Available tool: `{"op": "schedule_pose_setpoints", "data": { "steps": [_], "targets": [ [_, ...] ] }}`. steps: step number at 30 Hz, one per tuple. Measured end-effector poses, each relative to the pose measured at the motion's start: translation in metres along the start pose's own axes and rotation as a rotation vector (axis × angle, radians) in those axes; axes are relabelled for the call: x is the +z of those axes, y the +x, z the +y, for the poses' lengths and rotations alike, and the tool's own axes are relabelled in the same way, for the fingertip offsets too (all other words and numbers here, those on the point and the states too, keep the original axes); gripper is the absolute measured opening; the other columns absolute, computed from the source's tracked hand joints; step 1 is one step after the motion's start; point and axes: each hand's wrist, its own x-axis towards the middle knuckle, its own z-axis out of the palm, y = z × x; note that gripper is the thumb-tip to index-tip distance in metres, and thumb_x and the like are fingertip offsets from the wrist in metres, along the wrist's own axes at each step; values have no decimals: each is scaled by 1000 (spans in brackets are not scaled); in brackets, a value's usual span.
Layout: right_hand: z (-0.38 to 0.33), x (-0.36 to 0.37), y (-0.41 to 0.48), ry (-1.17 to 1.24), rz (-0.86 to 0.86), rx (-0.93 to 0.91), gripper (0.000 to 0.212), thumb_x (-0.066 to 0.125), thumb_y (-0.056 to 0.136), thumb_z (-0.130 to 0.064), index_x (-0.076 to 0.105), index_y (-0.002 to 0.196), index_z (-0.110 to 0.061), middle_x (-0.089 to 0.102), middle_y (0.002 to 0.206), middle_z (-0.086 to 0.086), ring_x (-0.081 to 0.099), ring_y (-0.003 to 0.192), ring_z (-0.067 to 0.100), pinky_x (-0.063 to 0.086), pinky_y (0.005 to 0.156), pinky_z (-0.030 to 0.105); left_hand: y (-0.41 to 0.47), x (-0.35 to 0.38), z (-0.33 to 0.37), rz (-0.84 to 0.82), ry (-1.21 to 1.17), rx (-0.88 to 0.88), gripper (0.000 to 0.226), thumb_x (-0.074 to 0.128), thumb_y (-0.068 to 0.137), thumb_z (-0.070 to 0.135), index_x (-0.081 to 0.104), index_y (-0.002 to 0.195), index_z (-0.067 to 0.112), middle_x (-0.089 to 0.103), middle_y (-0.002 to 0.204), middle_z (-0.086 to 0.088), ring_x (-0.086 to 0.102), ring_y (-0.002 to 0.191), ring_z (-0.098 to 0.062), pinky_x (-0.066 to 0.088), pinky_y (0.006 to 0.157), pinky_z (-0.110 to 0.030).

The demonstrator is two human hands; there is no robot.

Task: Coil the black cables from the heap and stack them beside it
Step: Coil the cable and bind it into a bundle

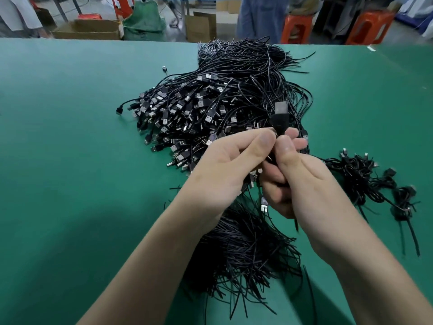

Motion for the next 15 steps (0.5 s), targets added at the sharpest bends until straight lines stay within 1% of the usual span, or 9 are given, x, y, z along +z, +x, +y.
{"op": "schedule_pose_setpoints", "data": {
  "steps": [1,2,4,6,8,10,12,13,15],
  "targets": [
    [-1,-2,-1,110,-67,45,53,34,99,-60,41,58,-28,35,52,-11,26,46,8,23,43,18,-1,-2,1,-17,-33,1,34,56,100,44,77,116,23,75,124,-4,73,107,-15,56,90,-24],
    [-3,-3,-1,202,-129,88,52,36,98,-63,41,60,-29,34,54,-9,24,47,11,21,44,20,-1,-3,2,-21,-56,1,33,58,98,44,78,115,24,76,121,-4,74,102,-15,57,89,-26],
    [-4,-6,-2,305,-220,152,51,40,95,-69,42,62,-29,31,56,-8,21,49,14,18,46,25,-2,-4,3,1,-71,2,26,61,99,40,80,110,27,79,112,-3,74,86,-8,59,80,-23],
    [-4,-8,-2,383,-285,195,49,43,92,-70,43,64,-29,29,56,-9,19,48,13,18,45,24,-2,-2,4,43,-28,13,21,62,101,35,81,104,27,80,102,-5,72,81,-8,59,78,-23],
    [-3,-11,0,460,-341,212,46,45,94,-66,46,69,-27,27,59,-8,19,49,12,16,46,24,-2,0,3,80,-9,20,21,61,101,31,81,102,26,79,98,-3,69,78,-7,58,76,-22],
    [-1,-13,1,562,-410,206,40,46,100,-56,52,79,-23,30,63,-7,22,50,9,18,46,22,-2,0,3,127,-4,41,21,62,103,29,82,99,25,78,88,2,65,72,-4,56,72,-18],
    [1,-15,1,648,-456,201,33,45,104,-44,59,93,-16,35,68,-6,26,53,7,22,46,20,-1,-3,4,176,18,62,22,60,100,31,81,97,27,73,76,7,60,71,-9,54,72,-22],
    [3,-15,2,647,-457,201,33,45,105,-41,62,99,-13,37,69,-5,27,54,7,23,46,20,-1,-4,6,190,20,69,22,60,99,32,81,97,25,72,76,7,57,67,-9,53,71,-24],
    [5,-14,2,549,-440,205,37,45,103,-44,66,101,-14,37,67,-5,26,53,8,23,46,20,-2,-6,9,195,-14,84,21,62,98,32,80,98,22,77,87,0,51,55,-6,50,63,-22]
  ]
}}
